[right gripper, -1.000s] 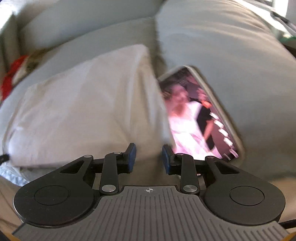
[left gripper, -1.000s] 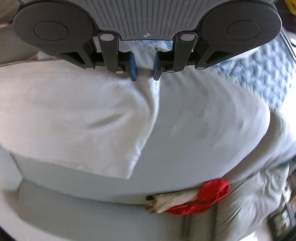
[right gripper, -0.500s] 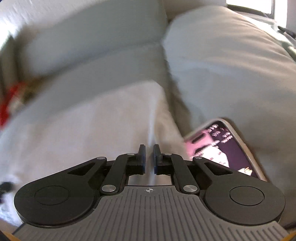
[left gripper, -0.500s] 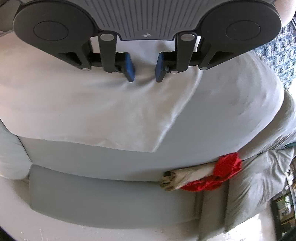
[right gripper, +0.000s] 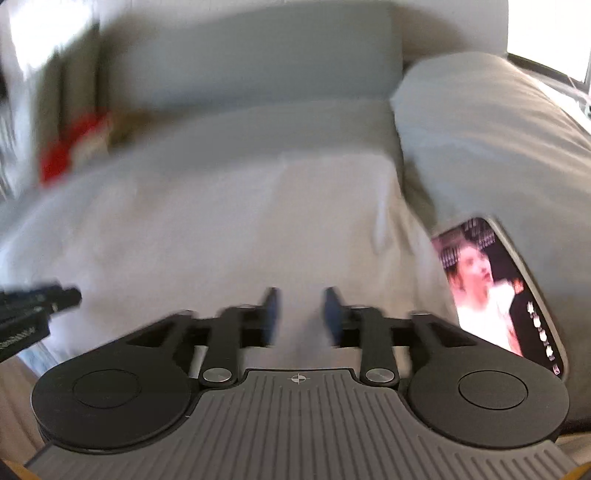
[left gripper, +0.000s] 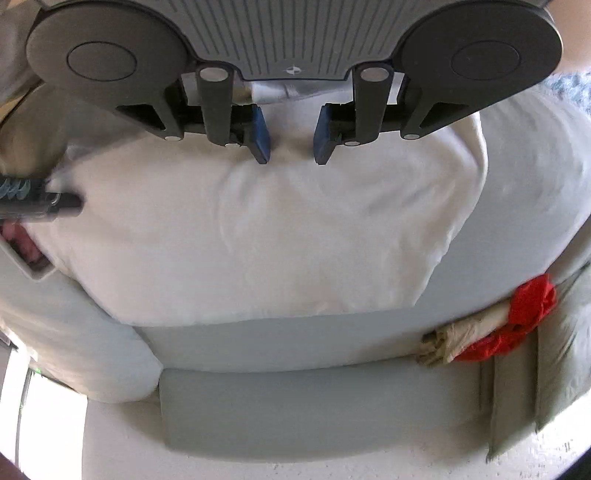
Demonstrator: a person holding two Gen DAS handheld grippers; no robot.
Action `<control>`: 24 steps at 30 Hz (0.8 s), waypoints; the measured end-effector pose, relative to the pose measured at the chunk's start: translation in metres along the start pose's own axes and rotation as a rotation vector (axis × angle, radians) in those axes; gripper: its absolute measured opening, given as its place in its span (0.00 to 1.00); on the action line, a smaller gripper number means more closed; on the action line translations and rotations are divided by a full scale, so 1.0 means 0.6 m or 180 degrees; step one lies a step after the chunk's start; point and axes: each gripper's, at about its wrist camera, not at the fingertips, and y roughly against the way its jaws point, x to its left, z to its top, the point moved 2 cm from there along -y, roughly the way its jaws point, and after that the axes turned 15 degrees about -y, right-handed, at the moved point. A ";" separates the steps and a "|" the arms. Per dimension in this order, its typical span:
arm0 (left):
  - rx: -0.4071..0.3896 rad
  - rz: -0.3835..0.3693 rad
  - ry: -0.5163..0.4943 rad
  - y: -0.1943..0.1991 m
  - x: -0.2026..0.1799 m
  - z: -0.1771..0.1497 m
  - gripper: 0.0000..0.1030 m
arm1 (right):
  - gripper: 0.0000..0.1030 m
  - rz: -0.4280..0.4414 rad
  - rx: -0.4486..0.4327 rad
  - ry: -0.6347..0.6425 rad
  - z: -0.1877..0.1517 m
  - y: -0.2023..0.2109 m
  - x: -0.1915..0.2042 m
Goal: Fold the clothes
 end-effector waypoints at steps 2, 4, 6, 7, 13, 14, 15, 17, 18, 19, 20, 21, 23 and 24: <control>0.0186 -0.0179 0.0039 0.016 0.002 -0.003 0.28 | 0.39 -0.0044 0.0197 -0.0065 -0.009 0.024 -0.008; 0.0214 -0.0285 0.0128 0.034 0.008 -0.003 0.29 | 0.40 -0.0016 0.0539 -0.0336 -0.013 0.053 -0.035; 0.0031 -0.0268 0.0255 0.056 0.017 -0.002 0.35 | 0.41 0.0145 0.0644 -0.0641 -0.022 0.076 -0.067; -0.0061 -0.0259 0.0318 0.066 0.021 -0.001 0.43 | 0.43 0.0248 0.0559 -0.0762 -0.027 0.083 -0.079; -0.0165 -0.0221 0.0515 0.082 0.025 0.026 0.44 | 0.62 0.0825 0.0088 -0.2099 -0.032 0.106 -0.177; -0.0146 -0.0239 0.0515 0.083 0.021 0.026 0.44 | 0.59 0.0912 0.0130 -0.2275 -0.035 0.095 -0.187; -0.0129 -0.0258 0.0513 0.083 0.017 0.027 0.44 | 0.57 0.1000 0.0175 -0.2444 -0.038 0.083 -0.197; -0.0085 -0.0276 0.0498 0.081 0.009 0.026 0.45 | 0.53 0.1110 0.0267 -0.2677 -0.050 0.062 -0.207; -0.0063 -0.0285 0.0490 0.079 0.005 0.026 0.45 | 0.53 0.1163 0.0313 -0.2791 -0.056 0.052 -0.212; -0.0042 -0.0288 0.0491 0.077 0.003 0.025 0.45 | 0.53 0.1212 0.0382 -0.2893 -0.063 0.044 -0.216; -0.0025 -0.0294 0.0493 0.077 0.000 0.025 0.45 | 0.53 0.1236 0.0419 -0.2968 -0.066 0.036 -0.218; -0.0015 -0.0306 0.0499 0.076 -0.001 0.024 0.45 | 0.53 0.1262 0.0432 -0.3032 -0.070 0.030 -0.219; 0.0000 -0.0326 0.0513 0.074 -0.003 0.023 0.46 | 0.53 0.1313 0.0436 -0.3078 -0.068 0.027 -0.220; 0.0008 -0.0331 0.0520 0.073 -0.004 0.023 0.46 | 0.53 0.1332 0.0433 -0.3097 -0.069 0.025 -0.219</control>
